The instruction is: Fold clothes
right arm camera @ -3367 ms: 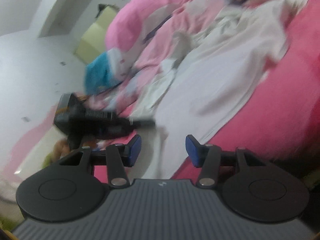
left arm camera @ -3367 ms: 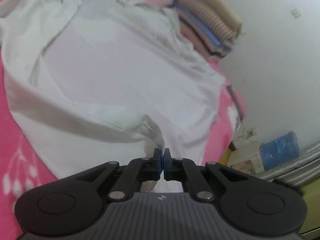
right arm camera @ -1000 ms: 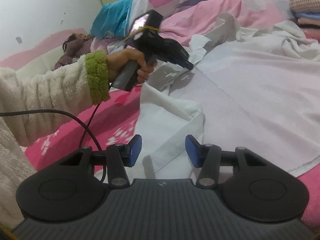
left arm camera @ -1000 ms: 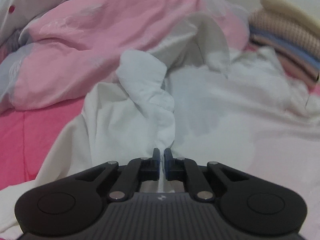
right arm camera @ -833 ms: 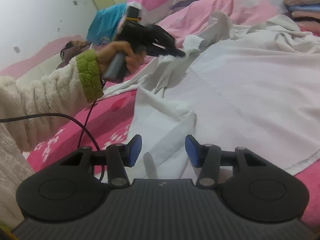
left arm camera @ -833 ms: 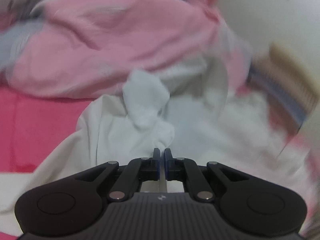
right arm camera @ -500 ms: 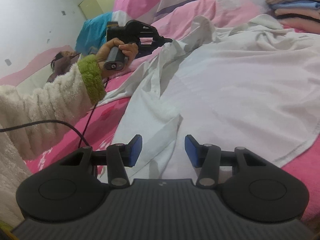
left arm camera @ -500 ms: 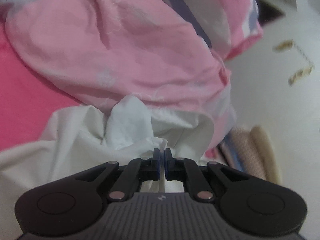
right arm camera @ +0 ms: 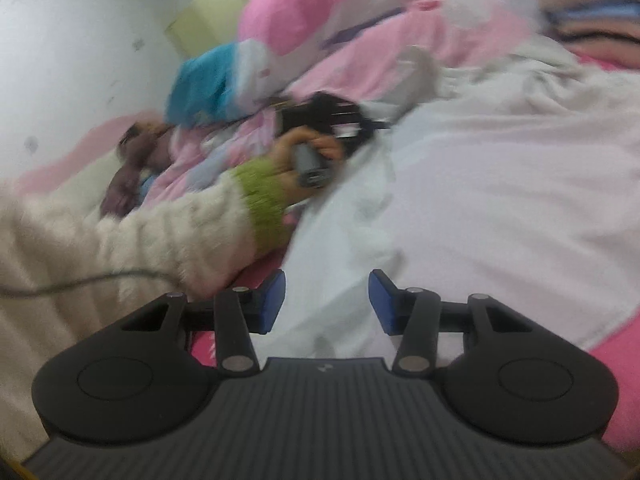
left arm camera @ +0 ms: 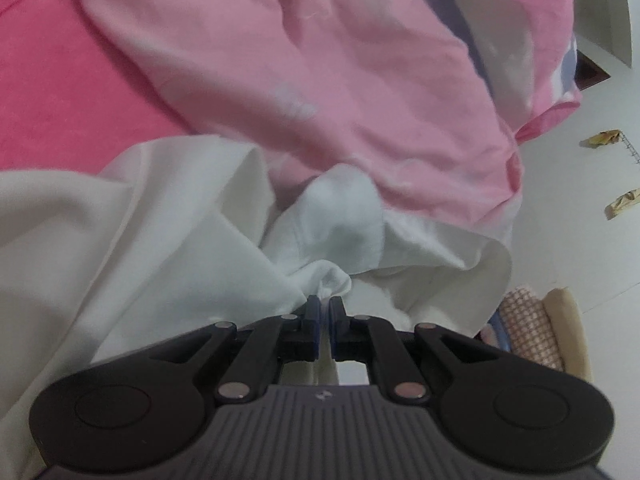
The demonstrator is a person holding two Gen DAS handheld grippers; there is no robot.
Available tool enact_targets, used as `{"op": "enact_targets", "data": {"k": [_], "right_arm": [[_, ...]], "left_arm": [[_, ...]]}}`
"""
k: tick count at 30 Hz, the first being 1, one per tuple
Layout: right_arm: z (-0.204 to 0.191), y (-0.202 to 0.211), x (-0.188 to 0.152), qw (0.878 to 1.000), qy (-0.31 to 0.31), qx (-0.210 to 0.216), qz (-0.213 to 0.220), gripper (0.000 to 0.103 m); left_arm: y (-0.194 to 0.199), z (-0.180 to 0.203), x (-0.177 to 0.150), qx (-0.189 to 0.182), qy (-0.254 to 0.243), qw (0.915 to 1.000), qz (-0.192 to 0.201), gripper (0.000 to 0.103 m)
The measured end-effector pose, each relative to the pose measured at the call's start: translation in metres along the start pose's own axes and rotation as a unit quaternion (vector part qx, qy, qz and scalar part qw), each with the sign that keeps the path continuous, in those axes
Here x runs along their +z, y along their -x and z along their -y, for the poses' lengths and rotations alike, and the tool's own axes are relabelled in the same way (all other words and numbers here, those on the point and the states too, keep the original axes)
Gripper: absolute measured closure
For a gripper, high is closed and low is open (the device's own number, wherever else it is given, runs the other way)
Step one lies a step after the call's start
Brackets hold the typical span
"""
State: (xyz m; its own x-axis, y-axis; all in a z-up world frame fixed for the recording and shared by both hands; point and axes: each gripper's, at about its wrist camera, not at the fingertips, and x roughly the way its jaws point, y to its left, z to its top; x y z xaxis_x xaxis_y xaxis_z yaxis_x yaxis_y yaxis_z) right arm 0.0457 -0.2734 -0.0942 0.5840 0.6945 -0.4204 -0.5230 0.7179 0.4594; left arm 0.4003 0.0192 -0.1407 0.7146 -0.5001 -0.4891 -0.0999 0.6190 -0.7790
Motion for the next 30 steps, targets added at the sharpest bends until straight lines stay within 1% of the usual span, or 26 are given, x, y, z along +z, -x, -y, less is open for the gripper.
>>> {"op": "enact_targets", "data": {"k": [1,2,10,11,12,13,14,16,17,18,21,23,25,28,30], "right_arm": [[-0.008,-0.003,-0.001,1.0,0.022,0.007,-0.01,0.065],[-0.012,-0.004,-0.003,0.999,0.032,0.008,-0.015,0.066],[-0.023,-0.007,-0.016,0.998,0.053,-0.018,-0.041,0.066],[-0.024,-0.007,-0.018,0.997,0.056,-0.021,-0.045,0.07],[-0.025,-0.007,-0.02,0.997,0.058,-0.024,-0.048,0.077],[-0.027,-0.008,-0.021,0.996,0.061,-0.027,-0.051,0.087],[-0.028,-0.008,-0.023,0.996,0.064,-0.031,-0.055,0.093],[-0.031,-0.008,-0.026,0.995,0.069,-0.037,-0.061,0.102],[-0.032,-0.009,-0.028,0.995,0.072,-0.04,-0.064,0.103],[-0.029,-0.004,-0.028,0.996,0.059,-0.042,-0.055,0.103],[-0.013,0.02,-0.024,0.999,0.001,-0.049,-0.008,0.103],[0.001,0.038,-0.021,0.997,-0.036,-0.056,0.023,0.103],[0.016,0.056,-0.02,0.994,-0.076,-0.062,0.055,0.103],[0.035,0.072,-0.022,0.988,-0.112,-0.07,0.079,0.103],[0.033,0.07,-0.021,0.99,-0.099,-0.071,0.075,0.1]], "left_arm": [[-0.002,-0.001,-0.001,0.004,-0.001,1.0,-0.001,0.097],[-0.003,-0.002,-0.002,0.008,-0.002,1.0,-0.002,0.097],[-0.004,0.004,-0.001,0.031,-0.025,0.9992,-0.005,0.097],[-0.004,0.004,-0.001,0.032,-0.025,0.9992,-0.005,0.097],[-0.003,0.005,-0.001,0.034,-0.025,0.9991,-0.005,0.097],[-0.003,0.005,-0.001,0.035,-0.025,0.9991,-0.005,0.097],[-0.003,0.006,-0.001,0.036,-0.025,0.999,-0.005,0.097],[-0.002,0.007,-0.002,0.038,-0.028,0.9989,-0.004,0.097],[-0.002,0.007,-0.001,0.038,-0.029,0.9988,-0.004,0.097],[-0.002,0.008,-0.001,0.039,-0.03,0.9988,-0.005,0.097],[0.001,0.009,0.001,0.04,-0.032,0.9987,-0.003,0.097],[0.004,0.011,0.002,0.037,-0.032,0.9988,0.001,0.097],[0.006,0.014,0.004,0.036,-0.035,0.9987,0.004,0.097],[0.009,0.018,0.005,0.037,-0.042,0.9984,0.008,0.097],[0.007,0.019,0.003,0.044,-0.047,0.9979,0.007,0.097]]}}
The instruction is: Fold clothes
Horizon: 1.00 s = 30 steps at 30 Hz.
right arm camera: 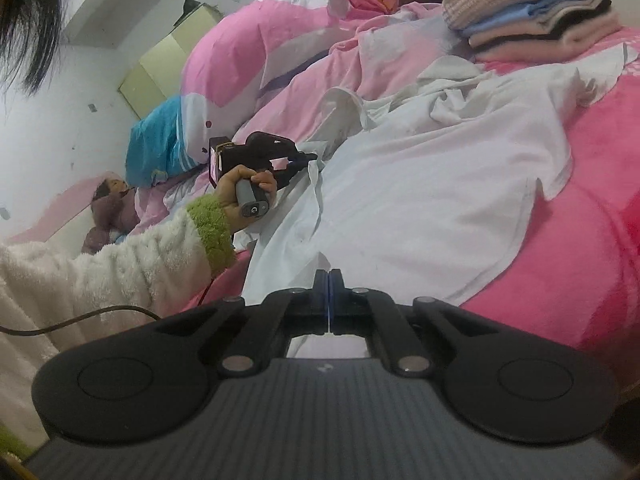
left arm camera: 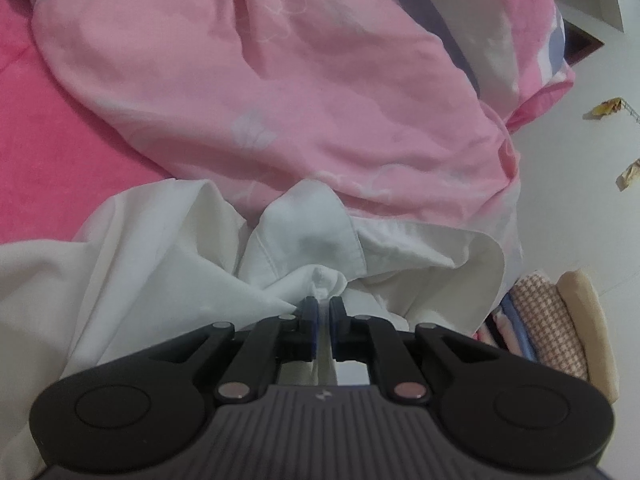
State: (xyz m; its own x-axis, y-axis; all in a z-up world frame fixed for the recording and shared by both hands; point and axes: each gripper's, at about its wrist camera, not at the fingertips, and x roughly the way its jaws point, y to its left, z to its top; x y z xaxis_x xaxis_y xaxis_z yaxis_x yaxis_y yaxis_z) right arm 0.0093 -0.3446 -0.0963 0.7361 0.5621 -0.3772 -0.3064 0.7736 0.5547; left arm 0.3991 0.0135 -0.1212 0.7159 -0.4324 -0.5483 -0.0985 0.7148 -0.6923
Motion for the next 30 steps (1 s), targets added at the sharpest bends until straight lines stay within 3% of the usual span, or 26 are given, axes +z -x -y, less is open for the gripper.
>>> {"op": "enact_targets", "data": {"k": [3,8,12,14,15,17,21,30], "right_arm": [[-0.026,-0.02,-0.005,0.997,0.064,0.032,-0.037,0.098],[-0.078,-0.053,-0.033,0.969,0.206,0.083,-0.108,0.069],[-0.089,-0.073,-0.055,0.953,0.256,0.067,-0.147,0.066],[-0.091,-0.079,-0.063,0.949,0.266,0.059,-0.157,0.07],[-0.09,-0.078,-0.063,0.952,0.259,0.057,-0.153,0.074],[-0.079,-0.075,-0.056,0.964,0.212,0.055,-0.149,0.092],[-0.046,-0.064,-0.042,0.985,0.099,0.059,-0.132,0.096],[0.003,-0.015,-0.017,0.995,-0.045,0.083,-0.02,0.096]], "left_arm": [[-0.002,0.0,-0.002,0.012,-0.002,0.9999,-0.002,0.097],[-0.005,0.0,-0.005,0.023,-0.005,0.9997,-0.003,0.097],[-0.006,0.001,-0.005,0.028,-0.009,0.9996,-0.002,0.097],[-0.006,0.0,-0.006,0.029,-0.008,0.9996,-0.002,0.097],[-0.007,0.0,-0.006,0.029,-0.007,0.9996,-0.002,0.097],[-0.007,0.001,-0.006,0.028,-0.007,0.9996,-0.002,0.096],[-0.008,0.001,-0.006,0.03,-0.009,0.9995,-0.002,0.096],[-0.001,0.012,0.003,0.027,-0.009,0.9995,0.012,0.096]]}}
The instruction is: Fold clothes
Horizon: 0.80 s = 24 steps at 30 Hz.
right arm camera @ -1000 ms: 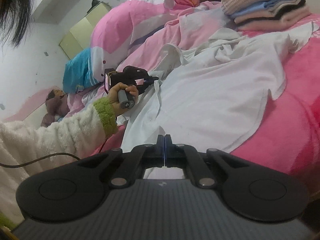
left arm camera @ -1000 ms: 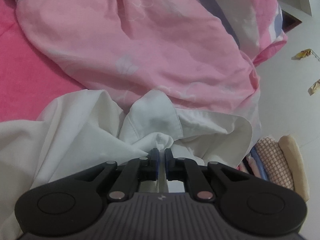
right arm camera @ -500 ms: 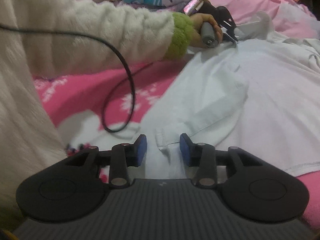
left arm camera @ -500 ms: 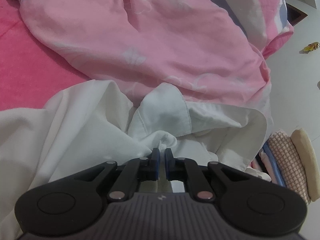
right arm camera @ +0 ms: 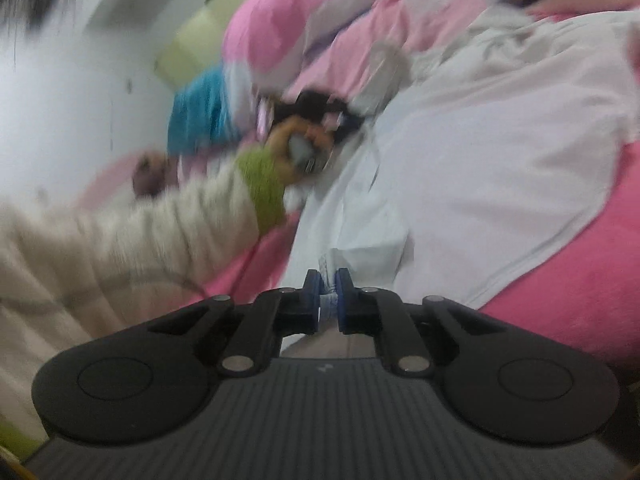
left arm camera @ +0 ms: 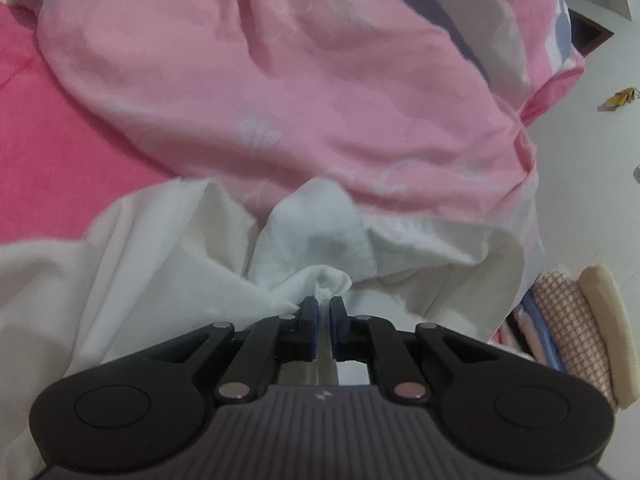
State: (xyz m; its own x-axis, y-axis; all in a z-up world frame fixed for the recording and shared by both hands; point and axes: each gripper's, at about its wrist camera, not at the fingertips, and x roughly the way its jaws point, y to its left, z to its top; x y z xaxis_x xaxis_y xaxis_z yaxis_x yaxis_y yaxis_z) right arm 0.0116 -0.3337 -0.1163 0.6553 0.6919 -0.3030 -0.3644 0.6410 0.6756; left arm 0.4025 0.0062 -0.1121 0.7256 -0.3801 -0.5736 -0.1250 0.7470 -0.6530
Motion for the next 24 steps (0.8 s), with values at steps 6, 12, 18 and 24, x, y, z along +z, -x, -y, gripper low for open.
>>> {"op": "enact_targets", "data": {"k": [6,12,18,24], "right_arm": [[0.037,0.027,0.014,0.996,-0.049,-0.033,0.074,0.096],[0.046,0.041,0.013,0.993,-0.02,-0.058,0.104,0.096],[0.056,0.036,0.01,0.989,0.005,-0.112,0.094,0.096],[0.062,0.035,0.011,0.988,-0.016,-0.126,0.088,0.096]], "left_arm": [[0.005,0.021,0.009,-0.009,-0.007,0.9997,0.02,0.096],[-0.001,0.039,0.007,-0.024,-0.017,0.999,0.034,0.096],[-0.022,0.043,-0.008,-0.003,-0.043,0.999,0.014,0.095],[-0.016,0.041,-0.015,0.005,-0.044,0.999,0.002,0.057]]}}
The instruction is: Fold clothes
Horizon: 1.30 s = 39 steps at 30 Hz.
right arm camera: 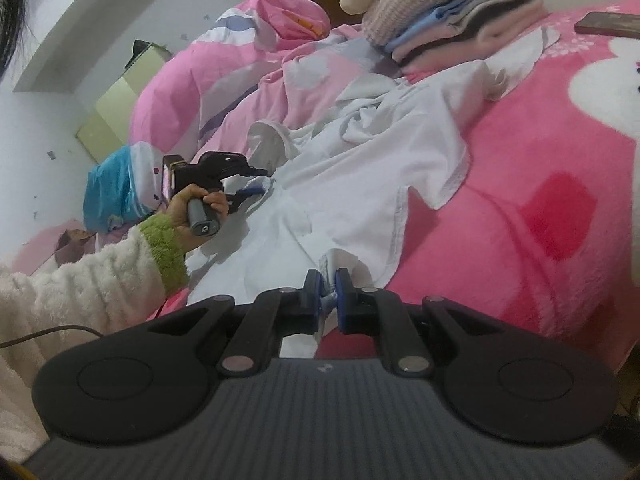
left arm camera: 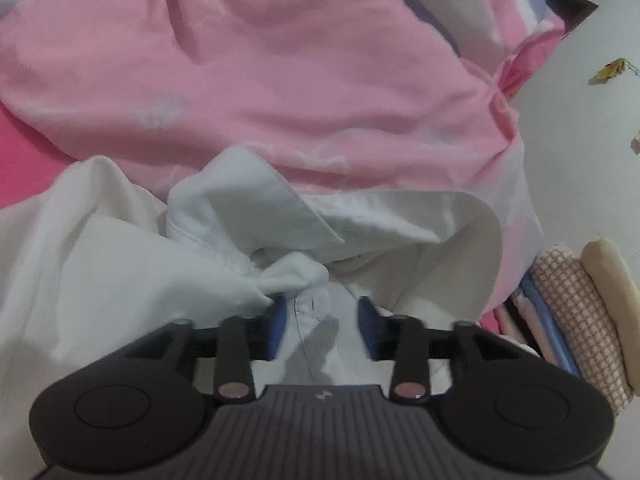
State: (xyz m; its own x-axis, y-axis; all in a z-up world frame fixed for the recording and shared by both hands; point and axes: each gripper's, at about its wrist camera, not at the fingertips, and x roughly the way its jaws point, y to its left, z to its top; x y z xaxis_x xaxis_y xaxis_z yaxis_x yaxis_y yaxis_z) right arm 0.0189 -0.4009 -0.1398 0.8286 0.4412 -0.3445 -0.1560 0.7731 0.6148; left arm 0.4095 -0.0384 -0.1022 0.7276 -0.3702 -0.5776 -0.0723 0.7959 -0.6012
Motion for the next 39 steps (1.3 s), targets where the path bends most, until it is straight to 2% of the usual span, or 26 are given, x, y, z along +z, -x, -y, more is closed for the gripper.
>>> {"op": "enact_targets", "data": {"k": [4,7,9,16,20,21,22,23,24,25,26,28,31,34,36,39], "right_arm": [[-0.006,0.011,0.005,0.999,0.007,0.029,0.041,0.096],[-0.004,0.009,0.009,0.999,0.0,0.02,0.045,0.096],[0.009,0.001,0.006,0.999,-0.026,-0.015,0.022,0.096],[0.005,-0.004,0.01,0.999,-0.026,-0.034,0.017,0.093],[0.003,-0.012,0.009,0.996,0.004,-0.085,0.004,0.09],[0.003,-0.01,0.01,0.996,0.002,-0.093,0.005,0.088],[0.003,-0.009,0.011,0.995,0.001,-0.102,0.007,0.079],[0.002,-0.004,0.011,0.993,0.002,-0.113,0.017,0.065],[-0.001,0.002,0.012,0.992,0.006,-0.125,0.031,0.058],[-0.004,0.007,0.013,0.989,0.009,-0.137,0.046,0.052],[-0.007,0.014,0.014,0.988,0.01,-0.142,0.057,0.052],[-0.016,0.024,0.015,0.988,0.016,-0.139,0.066,0.052],[-0.042,0.033,0.012,0.989,0.066,-0.115,0.063,0.052],[-0.077,0.027,0.0,0.989,0.141,-0.049,0.018,0.052],[-0.101,0.015,-0.013,0.98,0.197,-0.009,-0.027,0.052],[-0.136,-0.006,-0.038,0.951,0.297,0.011,-0.086,0.052]], "left_arm": [[0.037,0.002,0.004,-0.02,-0.025,0.9992,0.024,0.05],[0.076,-0.001,0.005,-0.035,-0.051,0.9972,0.043,0.048],[0.104,-0.005,0.004,-0.036,-0.071,0.9956,0.049,0.048],[0.201,-0.028,0.002,-0.013,-0.125,0.9903,0.059,0.045],[0.236,-0.059,-0.009,0.017,-0.133,0.9904,0.031,0.039],[0.245,-0.067,-0.012,0.025,-0.135,0.9902,0.024,0.039],[0.254,-0.075,-0.015,0.032,-0.137,0.9899,0.018,0.039],[0.259,-0.085,-0.018,0.04,-0.134,0.9902,0.01,0.039],[0.26,-0.097,-0.023,0.047,-0.124,0.9911,0.003,0.039],[0.262,-0.109,-0.028,0.053,-0.118,0.9916,0.0,0.039],[0.263,-0.12,-0.033,0.059,-0.115,0.9916,0.001,0.039],[0.262,-0.138,-0.041,0.069,-0.111,0.9914,-0.001,0.039],[0.252,-0.152,-0.048,0.08,-0.108,0.9906,-0.025,0.039],[0.239,-0.161,-0.048,0.054,-0.073,0.9952,-0.039,0.039],[0.229,-0.165,-0.047,0.036,-0.044,0.9978,-0.033,0.039],[0.208,-0.168,-0.045,0.023,-0.001,0.9994,-0.025,0.045]]}}
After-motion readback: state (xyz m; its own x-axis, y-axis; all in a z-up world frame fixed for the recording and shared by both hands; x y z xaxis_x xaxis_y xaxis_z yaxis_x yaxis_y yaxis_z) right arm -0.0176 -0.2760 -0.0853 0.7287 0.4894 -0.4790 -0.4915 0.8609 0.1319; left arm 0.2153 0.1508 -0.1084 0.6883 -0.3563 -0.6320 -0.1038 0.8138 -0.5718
